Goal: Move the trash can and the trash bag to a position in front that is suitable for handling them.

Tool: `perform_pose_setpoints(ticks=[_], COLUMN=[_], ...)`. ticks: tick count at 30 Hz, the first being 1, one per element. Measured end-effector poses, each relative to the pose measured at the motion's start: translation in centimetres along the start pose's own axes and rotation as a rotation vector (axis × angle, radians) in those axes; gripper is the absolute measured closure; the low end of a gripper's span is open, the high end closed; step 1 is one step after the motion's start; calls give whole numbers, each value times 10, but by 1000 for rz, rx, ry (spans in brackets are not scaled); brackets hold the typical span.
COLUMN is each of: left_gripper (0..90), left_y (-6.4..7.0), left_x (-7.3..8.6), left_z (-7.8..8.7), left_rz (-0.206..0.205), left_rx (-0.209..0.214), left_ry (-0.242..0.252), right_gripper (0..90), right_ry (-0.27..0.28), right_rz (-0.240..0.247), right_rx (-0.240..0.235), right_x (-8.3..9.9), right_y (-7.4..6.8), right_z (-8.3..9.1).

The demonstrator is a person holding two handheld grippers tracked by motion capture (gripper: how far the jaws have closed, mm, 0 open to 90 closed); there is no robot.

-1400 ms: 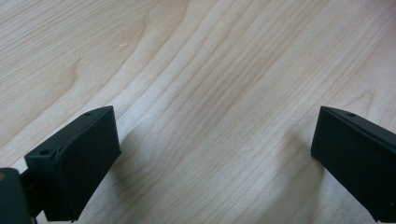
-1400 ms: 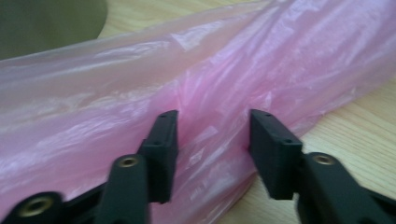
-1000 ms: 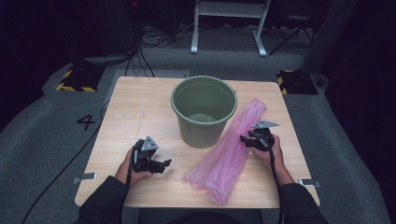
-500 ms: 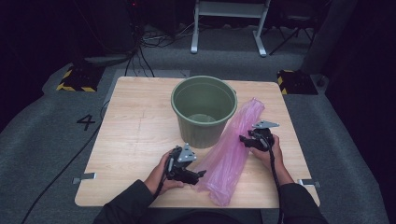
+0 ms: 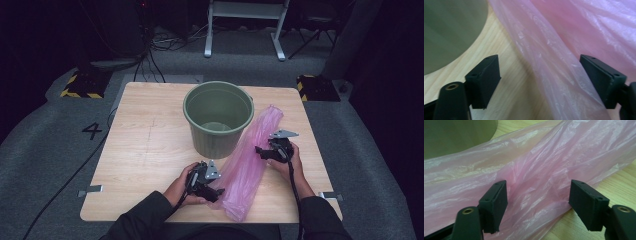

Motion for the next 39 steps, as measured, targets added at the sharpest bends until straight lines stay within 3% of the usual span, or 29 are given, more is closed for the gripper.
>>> perform_pose_setpoints(ticks=[2,10,18,23,31,35,37,39], left_gripper=[180,174,158,156,154,154,154,154], left_y=[-5,-28,-50,-70,-88,-104,-109,-116], left_x=[4,19,37,49,60,69,72,75], left_z=[1,8,19,26,32,37,39,42], left_rz=[17,56,72,102,137,169,170,164], left_rx=[20,10,-2,-39,-85,-123,-130,-162], left_ry=[1,1,-6,-13,-24,-31,-34,-39], right_gripper=[291,248,231,229,222,218,212,204], right_ry=[1,32,49,53,76,102,102,83], right_rz=[7,53,26,18,27,35,46,53], right_rx=[-2,-20,-25,-21,-60,-82,-74,-72], right_x=[-1,-6,-2,-1,-4,-5,-3,1], right_y=[-1,-6,2,6,0,-6,-7,-7], right_z=[1,13,27,32,41,53,56,57])
Point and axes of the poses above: each handheld gripper's, and its own axes: z roughly backward along the jaws, x roughly out of its underside, y roughly to its right, the point moved 9 cm from there along -z, roughly forward along the jaws, and after that the axes turned 11 degrees about -x, right-handed, at the moved point
